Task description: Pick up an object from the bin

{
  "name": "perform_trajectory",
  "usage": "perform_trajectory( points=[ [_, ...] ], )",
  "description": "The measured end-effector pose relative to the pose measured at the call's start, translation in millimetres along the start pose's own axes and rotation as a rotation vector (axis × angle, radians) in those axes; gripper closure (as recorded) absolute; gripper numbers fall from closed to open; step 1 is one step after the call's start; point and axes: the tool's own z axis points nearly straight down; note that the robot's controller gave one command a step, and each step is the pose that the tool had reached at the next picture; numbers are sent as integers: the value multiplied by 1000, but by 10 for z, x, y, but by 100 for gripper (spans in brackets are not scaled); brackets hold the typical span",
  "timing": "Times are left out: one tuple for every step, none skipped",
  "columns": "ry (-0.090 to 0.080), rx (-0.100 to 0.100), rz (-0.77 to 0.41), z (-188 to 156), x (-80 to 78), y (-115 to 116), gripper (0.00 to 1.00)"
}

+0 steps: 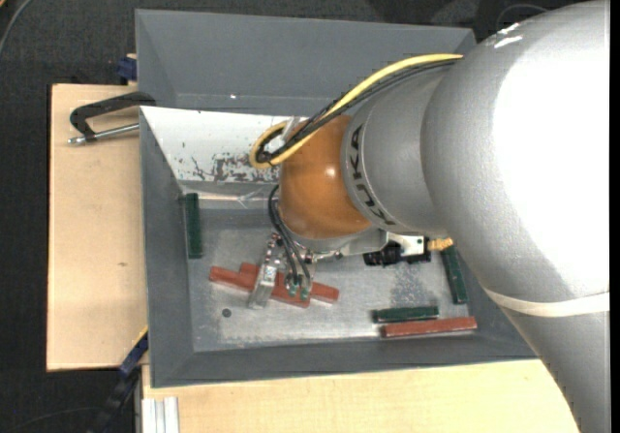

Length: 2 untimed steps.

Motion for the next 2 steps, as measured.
perform_trajectory(
  points=[
    [-10, -5, -2, -651, -15, 20, 100],
    [-8, -4, -3, -994, -27, 32, 100]
  ],
)
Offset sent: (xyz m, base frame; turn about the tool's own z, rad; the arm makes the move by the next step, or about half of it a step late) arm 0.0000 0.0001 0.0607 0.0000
